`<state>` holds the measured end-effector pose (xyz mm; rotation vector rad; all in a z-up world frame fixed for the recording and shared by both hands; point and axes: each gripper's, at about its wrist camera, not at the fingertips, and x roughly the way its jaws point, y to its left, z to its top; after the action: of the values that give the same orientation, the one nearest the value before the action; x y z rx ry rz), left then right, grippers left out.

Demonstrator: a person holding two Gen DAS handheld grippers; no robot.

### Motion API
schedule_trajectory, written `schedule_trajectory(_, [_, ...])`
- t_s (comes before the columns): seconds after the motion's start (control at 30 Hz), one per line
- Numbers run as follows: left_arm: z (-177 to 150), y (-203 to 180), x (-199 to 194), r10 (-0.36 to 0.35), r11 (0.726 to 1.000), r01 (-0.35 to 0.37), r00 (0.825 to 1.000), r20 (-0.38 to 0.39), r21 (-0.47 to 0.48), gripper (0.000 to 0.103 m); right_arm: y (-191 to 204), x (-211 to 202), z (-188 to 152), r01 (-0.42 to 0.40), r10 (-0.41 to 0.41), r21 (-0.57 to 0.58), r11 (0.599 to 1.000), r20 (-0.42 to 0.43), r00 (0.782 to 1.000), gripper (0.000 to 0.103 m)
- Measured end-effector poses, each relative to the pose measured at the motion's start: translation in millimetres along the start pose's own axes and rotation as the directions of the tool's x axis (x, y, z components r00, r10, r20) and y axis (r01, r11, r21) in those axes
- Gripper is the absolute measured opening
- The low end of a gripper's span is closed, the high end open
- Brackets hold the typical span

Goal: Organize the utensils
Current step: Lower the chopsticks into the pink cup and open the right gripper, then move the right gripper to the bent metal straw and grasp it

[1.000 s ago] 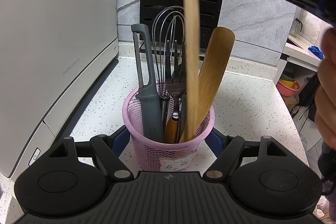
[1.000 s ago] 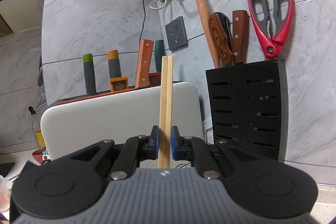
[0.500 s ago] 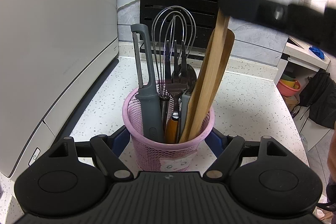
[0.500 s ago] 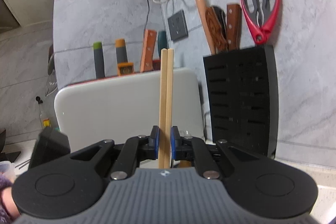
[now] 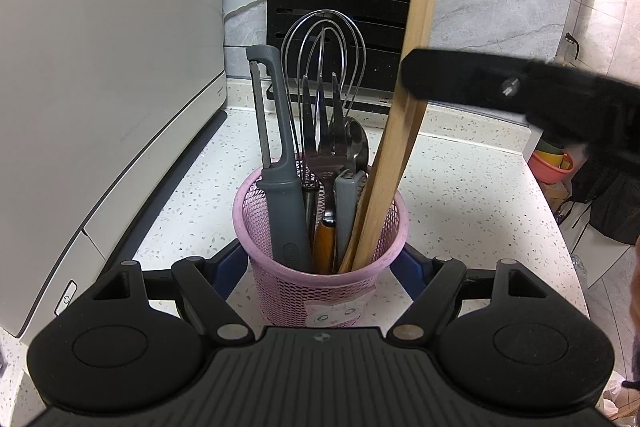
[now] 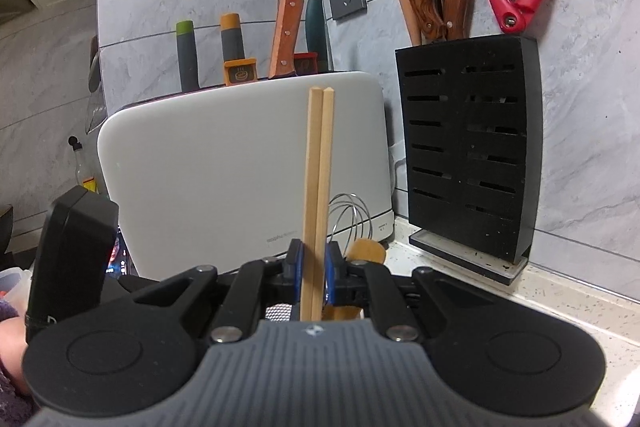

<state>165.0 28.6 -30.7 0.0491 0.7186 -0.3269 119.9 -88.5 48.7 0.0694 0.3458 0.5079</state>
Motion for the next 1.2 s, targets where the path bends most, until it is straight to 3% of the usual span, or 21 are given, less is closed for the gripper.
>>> schedule_trajectory(0.33, [0.4, 0.1, -0.4, 0.0, 1.0, 0.0, 1.0, -0.003, -0.001, 0.09, -9.1, -15.3, 36.9, 0.056, -0.057, -0.013, 0.998, -0.04, 0.998, 0.023])
schedule_trajectory(0.53, [0.7, 0.4, -0.8, -0.004, 1.0, 0.004, 1.0, -0.001, -0.004, 0.089, -29.5, -26.8, 62.8, 0.167, -0.167, -0.005, 0.986, -0.117, 0.979, 0.023])
schedule_trajectory(0.63, [1.0, 0.6, -0.4, -0.005, 1.0, 0.005, 1.0, 0.0, -0.003, 0.089, -46.6, -17.8, 62.0, 0.223, -0.21, 0.02, 0.975, -0.255, 0.944, 0.024])
schedule_trajectory(0.73, [0.3, 1.1, -0.3, -0.001, 1.0, 0.001, 1.0, 0.005, -0.008, 0.089, -64.5, 4.6, 48.6, 0.226, -0.181, 0.068, 0.972, -0.402, 0.898, 0.025])
schedule_trajectory(0.87, [1.1, 0.6, -0.7, -0.002, 1.0, 0.002, 1.0, 0.004, -0.007, 0.089, -71.4, 43.3, 22.2, 0.224, -0.152, 0.066, 0.972, -0.55, 0.822, 0.021])
schedule_trajectory(0.97, [0.8, 2.0, -0.6, 0.002, 1.0, -0.002, 1.0, 0.01, -0.012, 0.089, -69.2, 70.9, 8.5, 0.219, -0.146, 0.046, 0.975, -0.613, 0.777, 0.019])
schedule_trajectory(1.2, [0.6, 8.9, -1.5, 0.007, 1.0, -0.007, 1.0, 0.018, -0.022, 0.089, -70.5, 124.7, -8.5, 0.208, -0.141, 0.017, 0.978, -0.682, 0.717, 0.018])
